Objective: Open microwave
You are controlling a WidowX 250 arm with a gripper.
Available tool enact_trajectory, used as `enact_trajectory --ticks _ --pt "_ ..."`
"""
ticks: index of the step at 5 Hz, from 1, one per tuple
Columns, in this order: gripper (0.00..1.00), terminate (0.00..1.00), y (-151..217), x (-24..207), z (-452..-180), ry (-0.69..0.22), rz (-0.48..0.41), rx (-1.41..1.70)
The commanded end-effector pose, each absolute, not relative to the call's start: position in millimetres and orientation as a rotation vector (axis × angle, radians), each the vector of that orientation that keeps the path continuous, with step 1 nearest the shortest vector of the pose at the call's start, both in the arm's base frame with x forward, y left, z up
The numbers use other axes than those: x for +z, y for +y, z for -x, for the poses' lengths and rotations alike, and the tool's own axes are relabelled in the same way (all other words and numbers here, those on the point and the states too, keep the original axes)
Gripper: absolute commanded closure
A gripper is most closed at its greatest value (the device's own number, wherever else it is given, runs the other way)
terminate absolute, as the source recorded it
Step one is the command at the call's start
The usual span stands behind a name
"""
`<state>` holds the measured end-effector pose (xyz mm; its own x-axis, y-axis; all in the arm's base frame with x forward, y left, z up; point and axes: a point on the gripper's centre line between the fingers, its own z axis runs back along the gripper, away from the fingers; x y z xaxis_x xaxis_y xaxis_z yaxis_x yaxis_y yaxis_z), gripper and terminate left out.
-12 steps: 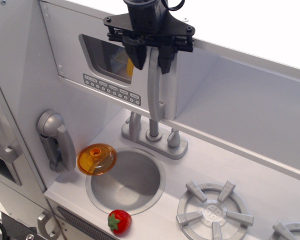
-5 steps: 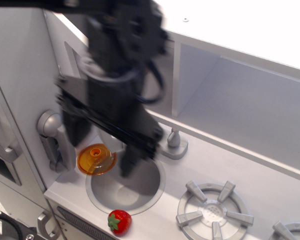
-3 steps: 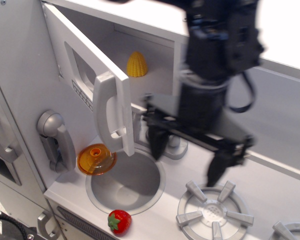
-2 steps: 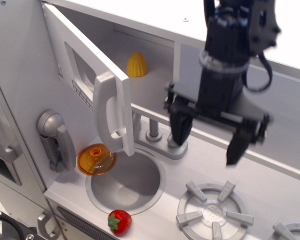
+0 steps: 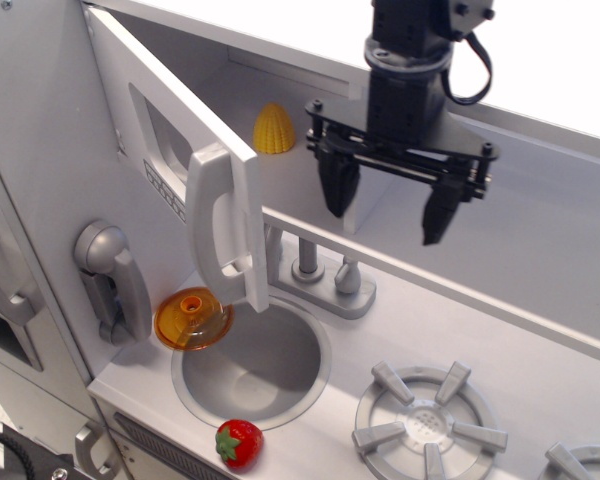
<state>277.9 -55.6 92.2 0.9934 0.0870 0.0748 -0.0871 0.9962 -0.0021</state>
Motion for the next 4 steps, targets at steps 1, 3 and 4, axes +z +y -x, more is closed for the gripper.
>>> enact_trajectory --ticks 1,3,4 --pt "0.00 0.00 4.3 115.6 -259.3 -0.130 0.015 0.045" --pt "0.00 0.00 43.8 105.3 -216.4 -0.109 -0.008 -0.031" --pt "0.00 0.00 58.9 99.6 -196.5 -0.118 -0.037 -0.081"
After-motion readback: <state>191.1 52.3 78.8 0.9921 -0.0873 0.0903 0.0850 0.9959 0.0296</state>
